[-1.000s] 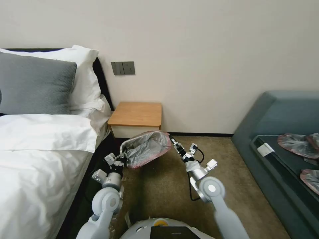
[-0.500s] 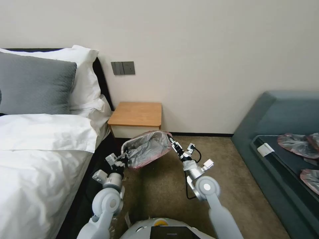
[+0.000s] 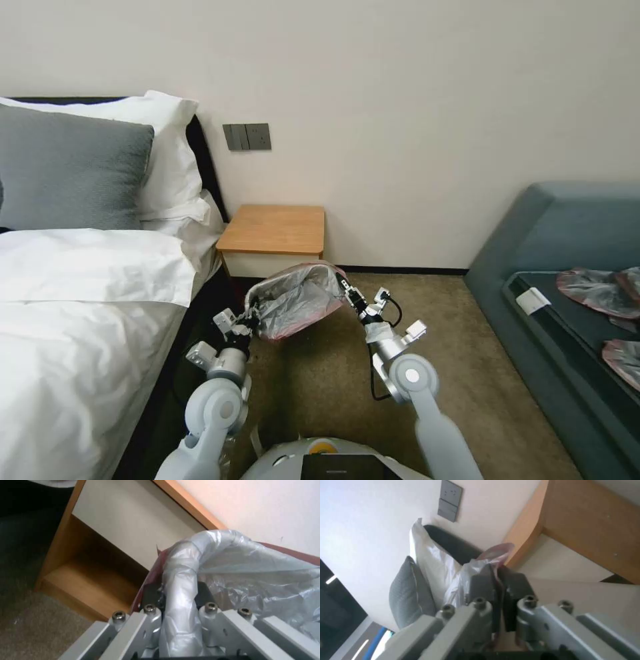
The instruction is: Pick up the garbage bag from the table and place it over the trash can.
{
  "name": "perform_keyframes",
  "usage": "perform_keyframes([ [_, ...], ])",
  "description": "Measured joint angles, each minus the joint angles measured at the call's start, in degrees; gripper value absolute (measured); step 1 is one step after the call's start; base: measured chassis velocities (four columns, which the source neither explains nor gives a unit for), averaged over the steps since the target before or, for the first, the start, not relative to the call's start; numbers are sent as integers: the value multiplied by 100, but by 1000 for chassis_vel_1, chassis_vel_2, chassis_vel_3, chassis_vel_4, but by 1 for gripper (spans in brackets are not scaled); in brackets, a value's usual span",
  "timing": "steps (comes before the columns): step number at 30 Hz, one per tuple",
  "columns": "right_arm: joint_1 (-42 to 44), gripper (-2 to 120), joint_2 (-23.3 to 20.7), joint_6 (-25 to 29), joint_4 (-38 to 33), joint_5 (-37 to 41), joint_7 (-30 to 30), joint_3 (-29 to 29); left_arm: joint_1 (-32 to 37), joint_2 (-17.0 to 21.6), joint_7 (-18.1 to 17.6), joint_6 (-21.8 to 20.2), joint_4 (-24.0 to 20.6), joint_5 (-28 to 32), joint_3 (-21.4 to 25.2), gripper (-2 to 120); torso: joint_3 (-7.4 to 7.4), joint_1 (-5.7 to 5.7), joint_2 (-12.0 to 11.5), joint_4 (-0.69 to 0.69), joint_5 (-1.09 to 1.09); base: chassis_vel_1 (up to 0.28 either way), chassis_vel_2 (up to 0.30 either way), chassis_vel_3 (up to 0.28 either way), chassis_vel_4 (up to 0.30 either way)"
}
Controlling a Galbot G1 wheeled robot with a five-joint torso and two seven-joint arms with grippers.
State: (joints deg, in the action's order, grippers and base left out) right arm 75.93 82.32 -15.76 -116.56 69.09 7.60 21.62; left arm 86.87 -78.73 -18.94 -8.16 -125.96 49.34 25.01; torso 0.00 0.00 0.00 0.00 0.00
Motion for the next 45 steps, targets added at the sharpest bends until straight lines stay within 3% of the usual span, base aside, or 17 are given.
perform_keyframes([
  [8,31,0,-34,-23,84,-189,26,81,-22,7,-8,-20,0,210,-7,7,0,0,0,0,0,0,0,0,0],
  [23,-280,0,-242,188,1020,-872,683,244,34,93,-25,-249,-189,662,48,7,0,0,0,0,1,0,0,0,0],
  [35,-304,0,-323,255,1195,-1197,655,283,-29,93,-70,-311,-251,922,93,7,0,0,0,0,0,0,0,0,0],
  [41,-89,15,-365,240,1075,-1337,605,323,-61,63,-107,-311,-278,961,165,7,0,0,0,0,0,0,0,0,0],
  [45,237,37,-505,150,757,-1304,565,364,-142,69,-119,-305,-291,966,248,7,0,0,0,0,-1,0,0,0,0],
])
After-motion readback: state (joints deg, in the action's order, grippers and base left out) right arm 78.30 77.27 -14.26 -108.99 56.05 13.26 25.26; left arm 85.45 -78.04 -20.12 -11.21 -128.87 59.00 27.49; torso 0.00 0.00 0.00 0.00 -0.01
